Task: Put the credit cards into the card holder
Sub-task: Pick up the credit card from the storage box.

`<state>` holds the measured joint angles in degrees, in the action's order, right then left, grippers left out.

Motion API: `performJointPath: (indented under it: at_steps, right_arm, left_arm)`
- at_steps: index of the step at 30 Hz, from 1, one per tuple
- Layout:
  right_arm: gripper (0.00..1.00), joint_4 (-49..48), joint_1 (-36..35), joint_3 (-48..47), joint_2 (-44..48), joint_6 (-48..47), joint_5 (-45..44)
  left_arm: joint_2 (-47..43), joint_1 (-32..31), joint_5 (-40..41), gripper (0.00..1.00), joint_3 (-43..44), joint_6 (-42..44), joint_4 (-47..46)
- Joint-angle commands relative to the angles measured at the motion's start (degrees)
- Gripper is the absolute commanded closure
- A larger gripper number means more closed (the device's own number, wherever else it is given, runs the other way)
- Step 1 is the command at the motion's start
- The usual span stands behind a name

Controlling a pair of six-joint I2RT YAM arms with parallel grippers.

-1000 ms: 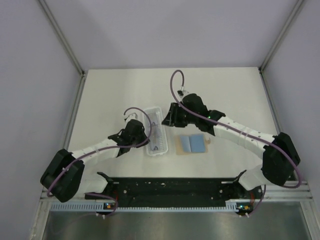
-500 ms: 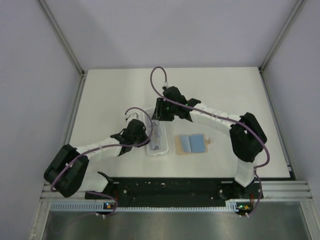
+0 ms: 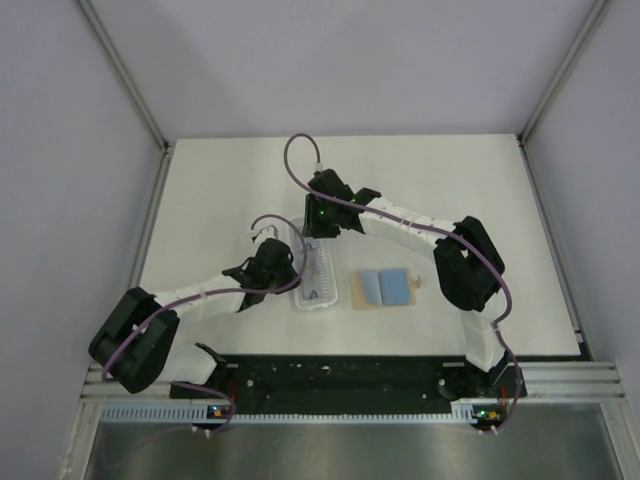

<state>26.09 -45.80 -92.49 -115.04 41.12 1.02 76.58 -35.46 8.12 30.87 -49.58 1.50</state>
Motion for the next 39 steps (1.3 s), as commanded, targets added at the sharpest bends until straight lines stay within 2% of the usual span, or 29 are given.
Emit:
performJointPath:
  at_steps: [1,14,26,39]
  right_arm:
    - [0.66,4.1,-1.3,-5.1,-2.4,-1.2,-4.8]
    - [0.7,9.2,-1.8,-10.1,-7.4,-1.1,-8.6]
    - [0.59,10.8,-1.8,-12.3,-10.6,0.2,-8.8]
    - [0.6,11.0,-1.8,-13.5,-12.7,1.6,-7.6]
  left_arm:
    - [0.8,-0.5,2.1,1.0,2.3,-0.1,-0.2]
    - [1.6,-1.0,3.0,1.0,3.6,-0.3,1.1]
    - [2.3,-1.2,3.2,1.0,4.0,-0.2,1.5]
    - [2.2,-1.3,3.0,1.0,4.2,0.1,1.7]
